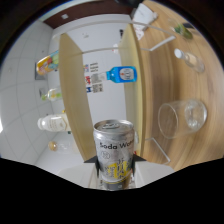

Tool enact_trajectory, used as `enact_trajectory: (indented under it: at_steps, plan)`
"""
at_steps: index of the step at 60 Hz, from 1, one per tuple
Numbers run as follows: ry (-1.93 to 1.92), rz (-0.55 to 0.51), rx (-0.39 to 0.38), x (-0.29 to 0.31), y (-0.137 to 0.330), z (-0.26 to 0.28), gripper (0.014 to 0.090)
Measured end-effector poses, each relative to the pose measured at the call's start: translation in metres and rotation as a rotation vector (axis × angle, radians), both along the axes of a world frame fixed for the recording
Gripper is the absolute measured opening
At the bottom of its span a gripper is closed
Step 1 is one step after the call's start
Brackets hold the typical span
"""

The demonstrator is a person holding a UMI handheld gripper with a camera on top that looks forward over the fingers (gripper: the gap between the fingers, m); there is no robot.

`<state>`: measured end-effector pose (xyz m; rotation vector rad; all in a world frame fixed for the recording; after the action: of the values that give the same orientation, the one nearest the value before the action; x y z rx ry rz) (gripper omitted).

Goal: Make me a cup of Mojito.

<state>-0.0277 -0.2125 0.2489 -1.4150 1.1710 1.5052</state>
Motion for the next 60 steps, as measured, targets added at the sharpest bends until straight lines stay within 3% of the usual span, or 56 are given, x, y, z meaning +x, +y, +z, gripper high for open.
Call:
enact_trajectory:
  at_steps: [13,21,44,60]
  plan:
    - [-0.967,-0.026,0.187,-0.009,0.002,0.015,0.0512]
    - [-1.264,-0.014,0.228,-0.027,0.008,-0.011,0.0514]
    - [-1.528,0.092,0.135,-0.061,0.023,-0.143,0.0512]
    - [-1.584,0.161,0.093,-0.077,0.025,-0.181,0.0515]
